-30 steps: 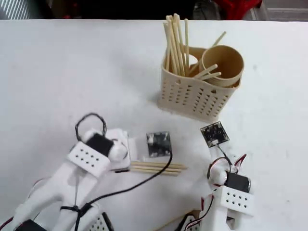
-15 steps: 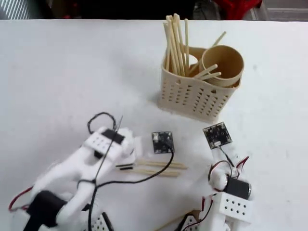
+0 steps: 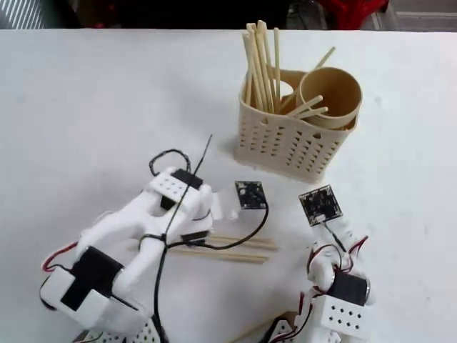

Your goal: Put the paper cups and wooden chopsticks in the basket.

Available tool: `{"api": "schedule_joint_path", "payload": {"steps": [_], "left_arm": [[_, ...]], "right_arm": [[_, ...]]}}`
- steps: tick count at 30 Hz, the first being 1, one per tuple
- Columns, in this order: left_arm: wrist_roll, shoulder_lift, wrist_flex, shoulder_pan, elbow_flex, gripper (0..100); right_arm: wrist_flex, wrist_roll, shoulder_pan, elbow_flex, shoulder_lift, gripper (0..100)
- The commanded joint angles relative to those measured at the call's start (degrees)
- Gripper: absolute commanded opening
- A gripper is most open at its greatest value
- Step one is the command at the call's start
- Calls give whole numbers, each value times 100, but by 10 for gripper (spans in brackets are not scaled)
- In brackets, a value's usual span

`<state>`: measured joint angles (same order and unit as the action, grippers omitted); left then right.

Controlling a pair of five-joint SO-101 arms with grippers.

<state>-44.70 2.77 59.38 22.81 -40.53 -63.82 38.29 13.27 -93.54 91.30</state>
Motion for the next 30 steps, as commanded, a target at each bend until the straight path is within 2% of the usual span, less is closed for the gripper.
{"api": "schedule_joint_path", "payload": {"steps": [1,5,14,23,30], "left_arm": [[316,119,-132,-119,580,94],[492,119,-88,-286,949,24],[281,171,-79,-611,1046,24],[-501,154,1108,-796,967,28],[-615,127,1169,-1165,1459,110]], "right_arm": [[251,62,-4,220,-479,18],[611,62,-4,448,-1349,18],[1209,53,-4,1037,-3196,18],[1253,62,4,1090,-3336,18],[1253,62,-4,1090,-3336,18]]}}
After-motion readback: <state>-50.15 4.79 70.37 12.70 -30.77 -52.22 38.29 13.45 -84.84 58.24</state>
